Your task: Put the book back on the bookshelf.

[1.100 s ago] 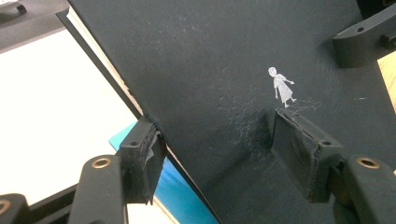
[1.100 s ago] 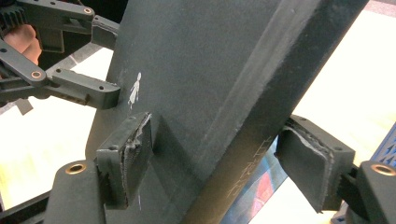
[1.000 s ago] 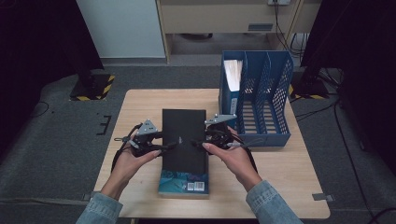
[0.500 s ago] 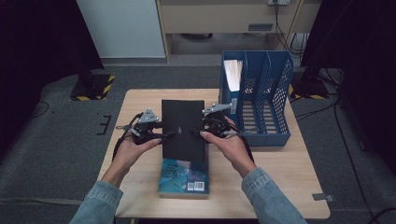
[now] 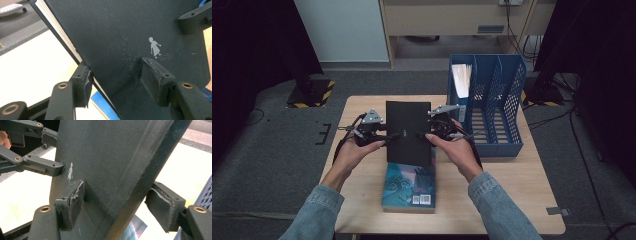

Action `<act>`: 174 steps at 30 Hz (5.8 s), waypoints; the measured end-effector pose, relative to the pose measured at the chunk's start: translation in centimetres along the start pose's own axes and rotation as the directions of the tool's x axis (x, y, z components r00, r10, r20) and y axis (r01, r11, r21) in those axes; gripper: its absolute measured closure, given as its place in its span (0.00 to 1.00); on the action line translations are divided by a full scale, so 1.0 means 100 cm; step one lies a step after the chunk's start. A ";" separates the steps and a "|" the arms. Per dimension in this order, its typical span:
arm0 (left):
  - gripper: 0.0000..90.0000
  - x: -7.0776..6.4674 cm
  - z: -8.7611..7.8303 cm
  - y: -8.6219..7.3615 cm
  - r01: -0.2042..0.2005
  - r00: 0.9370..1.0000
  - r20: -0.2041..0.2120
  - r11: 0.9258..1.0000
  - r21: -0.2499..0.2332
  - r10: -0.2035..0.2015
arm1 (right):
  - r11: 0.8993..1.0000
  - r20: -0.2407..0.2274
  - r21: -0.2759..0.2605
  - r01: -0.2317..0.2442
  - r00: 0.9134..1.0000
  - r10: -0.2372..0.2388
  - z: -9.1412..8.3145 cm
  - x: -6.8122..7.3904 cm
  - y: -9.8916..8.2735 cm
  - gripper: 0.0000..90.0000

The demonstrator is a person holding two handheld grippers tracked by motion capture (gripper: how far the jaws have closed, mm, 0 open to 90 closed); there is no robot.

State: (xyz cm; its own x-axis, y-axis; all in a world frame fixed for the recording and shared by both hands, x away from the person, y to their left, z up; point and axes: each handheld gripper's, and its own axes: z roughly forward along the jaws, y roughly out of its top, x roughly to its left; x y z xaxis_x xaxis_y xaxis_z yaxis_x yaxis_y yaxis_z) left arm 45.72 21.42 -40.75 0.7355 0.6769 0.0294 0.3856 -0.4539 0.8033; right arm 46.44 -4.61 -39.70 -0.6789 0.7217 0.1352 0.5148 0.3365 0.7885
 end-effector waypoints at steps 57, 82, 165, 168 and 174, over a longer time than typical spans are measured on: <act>0.51 -0.062 -0.042 -0.037 0.025 0.999 -0.027 0.993 -0.119 -0.028 | 0.984 -0.038 -0.016 0.176 0.984 -0.177 -0.038 0.034 -0.033 0.30; 0.44 -0.062 -0.032 -0.053 0.105 0.989 -0.094 0.993 -0.057 -0.110 | 0.959 -0.120 0.026 0.282 0.953 -0.277 -0.036 0.034 0.007 0.26; 0.25 -0.008 -0.024 -0.128 0.240 0.953 -0.234 0.953 0.185 -0.194 | 0.964 -0.214 0.037 0.262 0.945 -0.248 -0.033 0.039 0.025 0.55; 0.25 -0.007 -0.023 -0.130 0.242 0.952 -0.239 0.950 0.197 -0.193 | 0.965 -0.206 0.036 0.258 0.947 -0.246 -0.033 0.040 0.024 0.56; 0.25 -0.004 -0.023 -0.132 0.245 0.949 -0.248 0.948 0.203 -0.192 | 0.984 -0.178 0.040 0.171 0.971 -0.162 -0.032 0.036 0.027 0.57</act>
State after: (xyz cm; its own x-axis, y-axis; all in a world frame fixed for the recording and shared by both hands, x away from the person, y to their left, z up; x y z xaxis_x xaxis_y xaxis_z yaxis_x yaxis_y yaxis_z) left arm 39.01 28.51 -49.99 0.4860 0.8737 0.0208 0.6587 -0.3819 0.6482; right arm 43.69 -3.10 -35.18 -0.8354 0.5384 0.1107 0.4116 0.4791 0.7753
